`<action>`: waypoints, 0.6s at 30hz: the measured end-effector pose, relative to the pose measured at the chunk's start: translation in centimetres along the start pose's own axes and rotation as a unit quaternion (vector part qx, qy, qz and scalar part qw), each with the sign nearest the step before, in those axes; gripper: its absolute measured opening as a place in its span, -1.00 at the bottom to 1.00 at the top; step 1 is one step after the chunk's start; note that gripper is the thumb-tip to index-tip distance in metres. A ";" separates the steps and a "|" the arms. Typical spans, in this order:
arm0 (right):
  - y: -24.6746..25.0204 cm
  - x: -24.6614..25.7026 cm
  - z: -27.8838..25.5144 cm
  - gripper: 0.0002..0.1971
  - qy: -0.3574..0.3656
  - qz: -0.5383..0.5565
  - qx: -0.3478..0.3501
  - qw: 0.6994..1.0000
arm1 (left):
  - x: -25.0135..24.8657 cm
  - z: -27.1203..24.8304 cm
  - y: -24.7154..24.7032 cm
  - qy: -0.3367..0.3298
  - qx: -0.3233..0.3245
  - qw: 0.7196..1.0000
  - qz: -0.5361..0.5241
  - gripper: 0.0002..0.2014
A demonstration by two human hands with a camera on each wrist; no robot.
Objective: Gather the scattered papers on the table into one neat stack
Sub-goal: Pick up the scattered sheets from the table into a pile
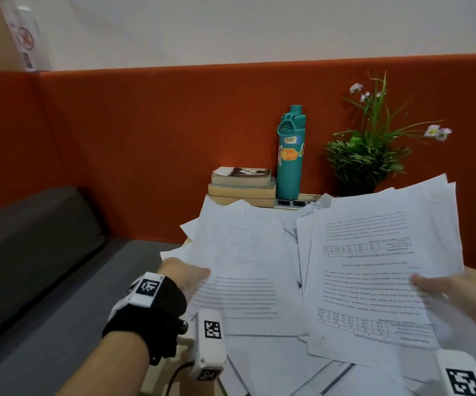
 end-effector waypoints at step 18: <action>-0.4 0.7 -1.0 -0.65 0.026 0.006 -0.003 1.000 | -9.7 -3.6 4.9 -0.324 -0.026 0.941 -0.095 -0.83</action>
Point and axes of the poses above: each hand's wrist, its own z-axis towards the middle knuckle, its own y-axis out of the back of the hand, x = y × z, the point moved 5 cm from there along z, towards the middle knuckle, and after that the axes turned 3 degrees about -x, right-handed, at the moved point
